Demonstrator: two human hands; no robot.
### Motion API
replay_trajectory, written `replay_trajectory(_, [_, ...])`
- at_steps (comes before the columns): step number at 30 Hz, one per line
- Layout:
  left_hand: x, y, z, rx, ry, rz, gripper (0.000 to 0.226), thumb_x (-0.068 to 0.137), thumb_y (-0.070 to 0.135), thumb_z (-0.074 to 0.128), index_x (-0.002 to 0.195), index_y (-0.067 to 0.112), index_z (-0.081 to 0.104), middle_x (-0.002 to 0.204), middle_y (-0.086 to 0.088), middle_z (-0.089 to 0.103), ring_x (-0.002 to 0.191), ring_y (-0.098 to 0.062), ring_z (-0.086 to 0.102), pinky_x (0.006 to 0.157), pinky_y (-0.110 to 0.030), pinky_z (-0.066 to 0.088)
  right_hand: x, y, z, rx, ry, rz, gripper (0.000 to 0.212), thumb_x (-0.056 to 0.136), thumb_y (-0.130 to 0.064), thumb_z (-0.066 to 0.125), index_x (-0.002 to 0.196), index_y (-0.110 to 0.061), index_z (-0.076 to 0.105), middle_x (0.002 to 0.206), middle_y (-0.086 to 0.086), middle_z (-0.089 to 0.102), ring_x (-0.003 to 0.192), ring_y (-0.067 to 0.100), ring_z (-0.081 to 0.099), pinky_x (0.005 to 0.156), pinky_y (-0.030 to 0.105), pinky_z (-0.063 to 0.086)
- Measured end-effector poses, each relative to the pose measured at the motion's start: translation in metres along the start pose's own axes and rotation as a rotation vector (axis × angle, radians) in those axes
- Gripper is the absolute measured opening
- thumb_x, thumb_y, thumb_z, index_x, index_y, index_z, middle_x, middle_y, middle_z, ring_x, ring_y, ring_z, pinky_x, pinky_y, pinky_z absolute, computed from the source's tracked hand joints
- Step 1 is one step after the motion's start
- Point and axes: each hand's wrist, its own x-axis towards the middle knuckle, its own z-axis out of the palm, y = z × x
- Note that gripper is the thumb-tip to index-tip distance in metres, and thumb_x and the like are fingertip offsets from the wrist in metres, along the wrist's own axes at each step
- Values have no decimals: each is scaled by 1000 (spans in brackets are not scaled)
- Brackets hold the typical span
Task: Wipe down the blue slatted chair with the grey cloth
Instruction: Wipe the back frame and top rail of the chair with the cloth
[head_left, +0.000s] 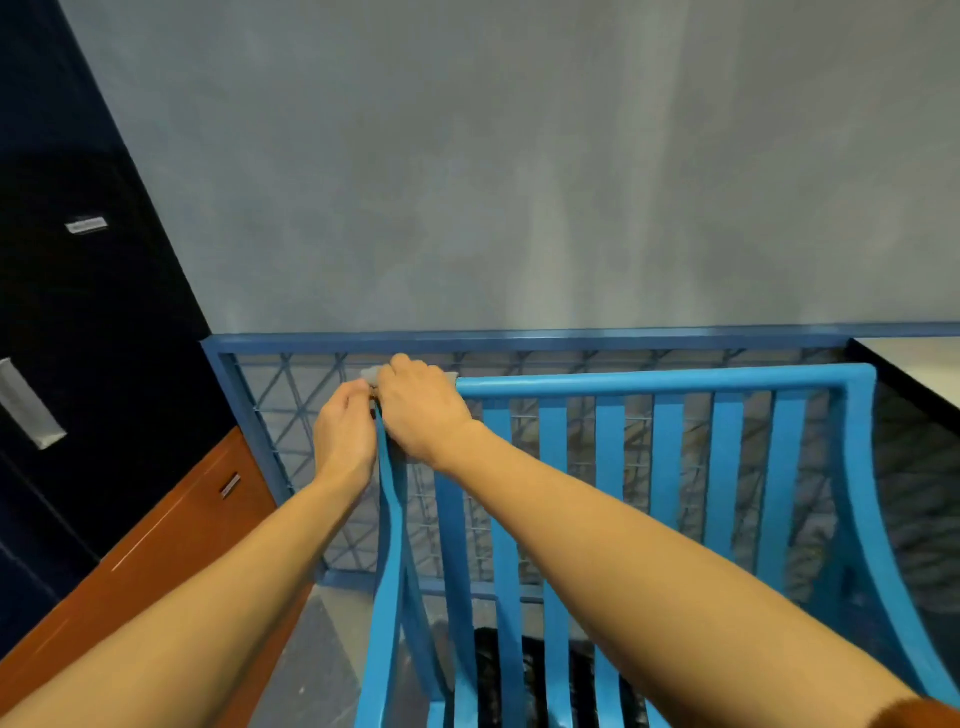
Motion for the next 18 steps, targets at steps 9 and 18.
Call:
replay_trajectory(9, [1,9,-20,459,-136,478,34,105,29,36,114,13,64,116,-3,62,101,-11,51,84,-23,34,-18,21,19,-2,119,-25,58,91,-21,54,144,-13,33,115,8,54,100,27,55,84,40,42])
replay_trajectory(18, [-12,-4,8,841,-231,582,62,101,56,15,149,23,34,156,3,32,147,-21,20,116,-50,25,-37,52,12,56,164,125,28,103,-29,34,113,-13,54,108,8,60,97,28,59,83,42,42])
